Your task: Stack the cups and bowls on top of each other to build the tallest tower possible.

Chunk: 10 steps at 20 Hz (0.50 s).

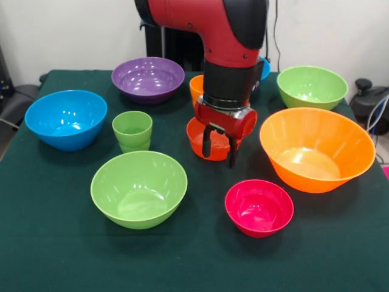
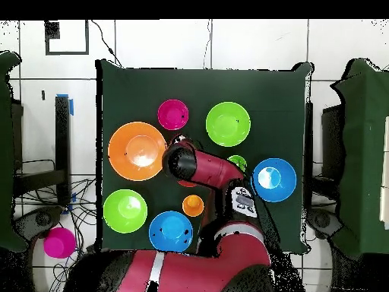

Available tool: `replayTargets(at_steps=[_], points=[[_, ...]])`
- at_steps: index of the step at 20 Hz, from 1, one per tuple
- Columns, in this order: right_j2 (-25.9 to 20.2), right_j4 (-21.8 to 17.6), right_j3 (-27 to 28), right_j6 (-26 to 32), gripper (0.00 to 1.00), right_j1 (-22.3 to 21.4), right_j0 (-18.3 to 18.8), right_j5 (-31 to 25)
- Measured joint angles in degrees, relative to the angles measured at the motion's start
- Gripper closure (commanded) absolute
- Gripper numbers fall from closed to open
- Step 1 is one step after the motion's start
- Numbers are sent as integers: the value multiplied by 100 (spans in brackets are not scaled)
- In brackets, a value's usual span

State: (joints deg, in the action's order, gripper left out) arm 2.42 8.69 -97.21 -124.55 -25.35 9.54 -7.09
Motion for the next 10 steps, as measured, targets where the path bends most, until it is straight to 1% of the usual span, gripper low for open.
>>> replayTargets(at_steps=[2,4,10], points=[[-59,-4,-7,0,0,60,24,-12],[-260,-87,-30,0,0,135,135,-23],[-823,-539,-93,0,0,108,424,-25]])
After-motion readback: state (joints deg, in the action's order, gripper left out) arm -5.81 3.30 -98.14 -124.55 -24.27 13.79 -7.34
